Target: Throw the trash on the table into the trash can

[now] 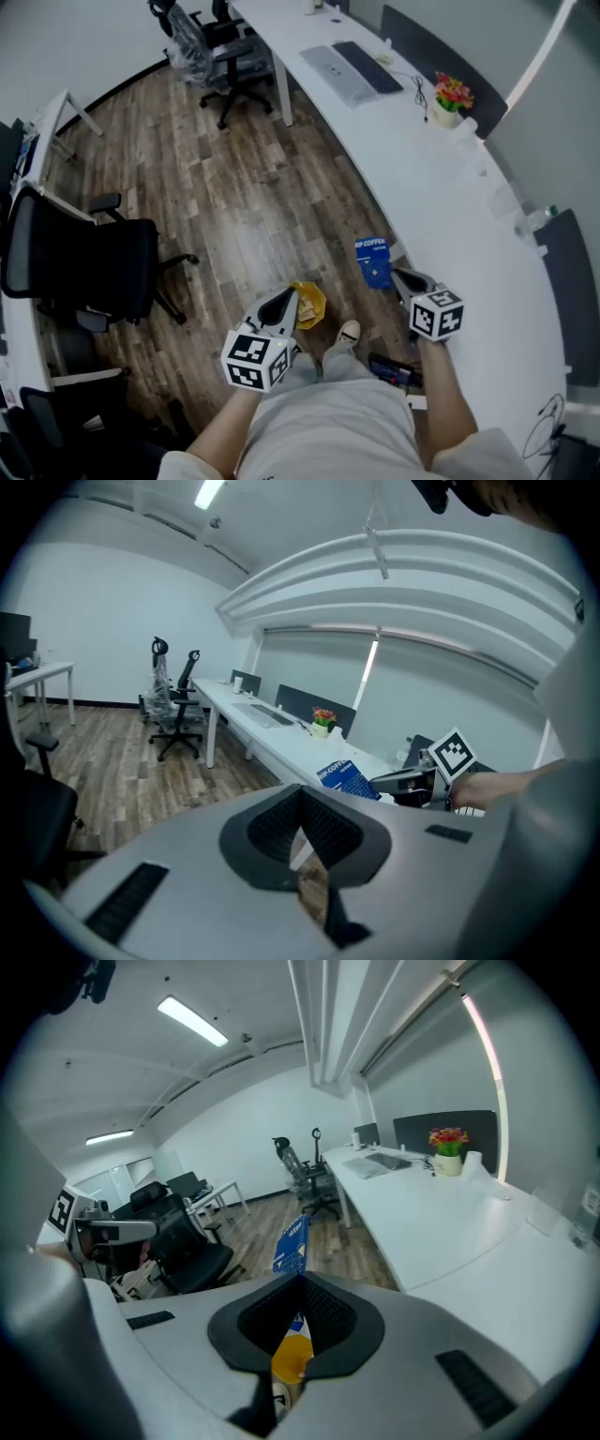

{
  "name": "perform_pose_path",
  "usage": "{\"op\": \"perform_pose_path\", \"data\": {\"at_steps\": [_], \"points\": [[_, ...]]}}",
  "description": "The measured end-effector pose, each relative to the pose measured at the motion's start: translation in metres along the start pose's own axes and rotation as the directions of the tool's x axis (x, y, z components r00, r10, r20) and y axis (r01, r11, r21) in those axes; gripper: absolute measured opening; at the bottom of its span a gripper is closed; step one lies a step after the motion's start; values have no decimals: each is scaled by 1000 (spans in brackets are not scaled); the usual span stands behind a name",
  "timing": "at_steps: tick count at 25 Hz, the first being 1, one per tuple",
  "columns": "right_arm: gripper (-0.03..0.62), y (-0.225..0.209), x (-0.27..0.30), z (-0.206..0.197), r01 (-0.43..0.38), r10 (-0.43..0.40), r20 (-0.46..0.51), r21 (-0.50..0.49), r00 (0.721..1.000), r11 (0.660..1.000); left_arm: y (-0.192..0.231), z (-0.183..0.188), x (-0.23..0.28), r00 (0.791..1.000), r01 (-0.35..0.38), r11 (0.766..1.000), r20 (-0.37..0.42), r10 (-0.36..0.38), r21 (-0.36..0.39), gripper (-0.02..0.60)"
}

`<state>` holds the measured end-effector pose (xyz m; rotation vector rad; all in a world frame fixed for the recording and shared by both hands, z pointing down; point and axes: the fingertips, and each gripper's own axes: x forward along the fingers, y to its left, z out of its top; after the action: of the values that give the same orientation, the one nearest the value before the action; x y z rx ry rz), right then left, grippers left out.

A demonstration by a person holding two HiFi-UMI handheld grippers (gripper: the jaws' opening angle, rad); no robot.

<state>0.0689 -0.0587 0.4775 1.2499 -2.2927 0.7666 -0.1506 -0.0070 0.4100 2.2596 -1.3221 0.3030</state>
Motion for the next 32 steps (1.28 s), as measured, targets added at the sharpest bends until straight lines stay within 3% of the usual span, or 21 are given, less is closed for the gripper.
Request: {"op": "perform_pose_path", "data": {"at_steps": [8, 16, 21, 32], "points": [[38, 84, 73, 12, -210, 204, -81, -64, 976, 976, 69, -8, -48, 981, -181, 978, 56, 187, -107, 0], [38, 130, 116, 9, -334, 311, -172, -127, 935, 934, 98, -23, -81, 946, -297, 935, 70, 315, -191, 0], [38, 133, 137, 8, -378, 345, -213, -143, 914, 915, 102, -27, -77, 939, -313, 926, 77, 335, -211, 0], [38, 133, 170, -33, -429, 376, -322, -113, 869, 896, 116, -55, -56, 947, -303, 924, 35, 319, -234, 0]]}}
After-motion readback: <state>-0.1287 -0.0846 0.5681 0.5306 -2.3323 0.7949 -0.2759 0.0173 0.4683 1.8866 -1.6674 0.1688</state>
